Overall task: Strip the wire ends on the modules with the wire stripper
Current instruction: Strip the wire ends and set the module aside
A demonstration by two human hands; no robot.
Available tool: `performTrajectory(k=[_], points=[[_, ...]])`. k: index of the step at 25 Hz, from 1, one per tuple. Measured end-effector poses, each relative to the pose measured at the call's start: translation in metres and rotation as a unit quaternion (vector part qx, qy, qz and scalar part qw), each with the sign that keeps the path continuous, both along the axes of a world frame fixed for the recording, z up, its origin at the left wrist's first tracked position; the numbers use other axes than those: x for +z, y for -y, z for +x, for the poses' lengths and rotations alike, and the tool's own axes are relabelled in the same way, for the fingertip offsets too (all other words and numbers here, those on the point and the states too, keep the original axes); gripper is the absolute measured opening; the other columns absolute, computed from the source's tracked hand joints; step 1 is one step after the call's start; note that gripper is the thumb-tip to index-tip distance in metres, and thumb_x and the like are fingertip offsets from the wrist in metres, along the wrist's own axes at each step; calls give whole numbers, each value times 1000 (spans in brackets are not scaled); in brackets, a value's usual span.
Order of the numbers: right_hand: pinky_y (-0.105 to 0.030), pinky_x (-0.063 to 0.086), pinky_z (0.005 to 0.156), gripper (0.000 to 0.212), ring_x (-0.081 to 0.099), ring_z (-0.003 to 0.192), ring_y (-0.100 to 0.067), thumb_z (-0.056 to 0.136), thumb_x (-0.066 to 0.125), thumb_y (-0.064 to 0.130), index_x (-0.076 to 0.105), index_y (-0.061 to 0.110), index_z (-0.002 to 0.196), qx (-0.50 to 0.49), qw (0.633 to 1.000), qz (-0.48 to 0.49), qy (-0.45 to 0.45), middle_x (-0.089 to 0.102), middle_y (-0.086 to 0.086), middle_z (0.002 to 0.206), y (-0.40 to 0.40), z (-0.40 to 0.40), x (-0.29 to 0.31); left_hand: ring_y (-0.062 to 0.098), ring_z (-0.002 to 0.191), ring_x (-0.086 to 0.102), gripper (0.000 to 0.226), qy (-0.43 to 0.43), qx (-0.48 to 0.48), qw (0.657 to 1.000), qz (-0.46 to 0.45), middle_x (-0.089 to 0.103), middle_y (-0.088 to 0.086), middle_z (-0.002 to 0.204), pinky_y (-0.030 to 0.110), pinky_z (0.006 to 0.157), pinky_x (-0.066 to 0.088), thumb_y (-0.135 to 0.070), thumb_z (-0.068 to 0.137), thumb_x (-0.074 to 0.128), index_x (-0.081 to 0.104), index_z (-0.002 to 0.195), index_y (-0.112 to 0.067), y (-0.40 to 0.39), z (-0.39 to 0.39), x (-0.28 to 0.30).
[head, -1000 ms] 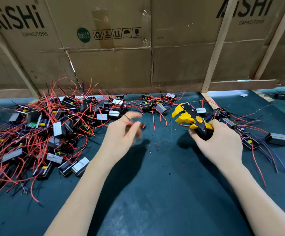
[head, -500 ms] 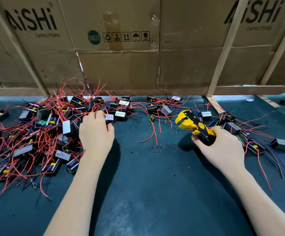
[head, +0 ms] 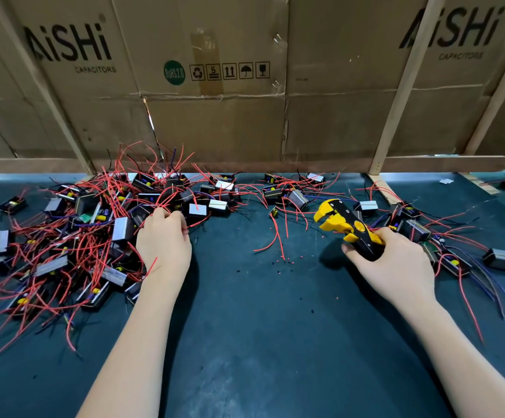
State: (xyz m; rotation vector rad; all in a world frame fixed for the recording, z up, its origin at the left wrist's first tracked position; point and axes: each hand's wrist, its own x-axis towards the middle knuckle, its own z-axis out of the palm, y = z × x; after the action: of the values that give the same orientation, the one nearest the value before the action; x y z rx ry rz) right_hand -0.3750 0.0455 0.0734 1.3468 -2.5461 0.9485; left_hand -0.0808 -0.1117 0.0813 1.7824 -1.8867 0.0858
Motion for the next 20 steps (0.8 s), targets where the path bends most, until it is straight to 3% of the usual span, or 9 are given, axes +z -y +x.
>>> performTrajectory(k=[2, 4, 6, 8, 11, 13, 15, 18, 20], points=[[-40, 49, 76, 44, 62, 89, -33, 76, 65, 61, 62, 20, 88, 4, 1000, 0, 2, 64, -2, 86, 0, 0, 0, 31, 104, 56, 13, -56, -39, 997, -34, 59, 5, 101, 36, 70, 43, -19, 90, 63, 68, 102, -17, -2, -1, 2], [-40, 49, 77, 44, 62, 89, -33, 76, 65, 61, 61, 20, 88, 6, 1000, -1, 0, 64, -3, 86, 0, 0, 0, 29, 96, 61, 33, -84, -56, 993, -62, 66, -1, 93, 36, 72, 45, -33, 90, 63, 60, 121, -23, -8, -7, 10], [-40, 49, 76, 44, 62, 89, -33, 76, 64, 62, 61, 20, 88, 5, 1000, -1, -2, 64, -3, 87, -1, 0, 0, 31, 84, 61, 41, -121, -19, 979, -160, 68, -1, 82, 39, 76, 44, -35, 90, 60, 53, 127, -18, -14, -9, 21], [-39, 49, 75, 44, 62, 89, -33, 75, 64, 61, 62, 20, 88, 4, 1000, -5, -1, 65, -3, 87, -1, -1, 1, 33, 90, 56, 39, -124, 78, 960, -240, 66, 6, 91, 42, 81, 37, -21, 82, 60, 51, 118, -12, -15, 2, 32], [-39, 49, 75, 43, 62, 89, -33, 76, 65, 61, 62, 20, 90, 5, 1000, -9, -2, 65, -3, 88, 0, -1, 0, 42, 111, 48, 53, -99, 188, 968, -134, 53, 24, 121, 51, 93, 35, -4, 71, 70, 46, 119, -6, -9, 31, 34], [-39, 49, 76, 44, 62, 90, -33, 76, 65, 62, 63, 21, 91, 3, 1000, 0, -2, 65, -3, 89, 0, 0, -1, 46, 111, 49, 52, -97, 173, 978, -68, 52, 26, 123, 52, 96, 33, 2, 72, 70, 50, 120, -6, -9, 39, 31], [-39, 49, 76, 45, 62, 91, -33, 75, 65, 62, 63, 21, 92, 3, 1000, 8, -5, 66, -4, 89, 0, 0, 0, 45, 108, 52, 54, -95, 155, 981, -67, 56, 24, 120, 49, 94, 33, 6, 72, 67, 53, 123, -9, -10, 37, 30], [-38, 49, 75, 44, 62, 90, -33, 75, 65, 62, 62, 21, 91, 6, 1000, 10, -9, 65, -3, 88, 1, 0, -1, 40, 108, 52, 61, -141, 78, 969, -186, 59, 19, 118, 47, 91, 35, 9, 70, 60, 53, 128, -8, -11, 29, 37], [-38, 49, 75, 44, 62, 90, -32, 75, 65, 62, 62, 21, 90, 9, 1000, 7, -5, 66, -2, 88, 1, 1, -1, 37, 105, 52, 59, -163, -45, 944, -282, 59, 17, 114, 44, 92, 40, 11, 71, 57, 55, 128, -5, -17, 16, 37]])
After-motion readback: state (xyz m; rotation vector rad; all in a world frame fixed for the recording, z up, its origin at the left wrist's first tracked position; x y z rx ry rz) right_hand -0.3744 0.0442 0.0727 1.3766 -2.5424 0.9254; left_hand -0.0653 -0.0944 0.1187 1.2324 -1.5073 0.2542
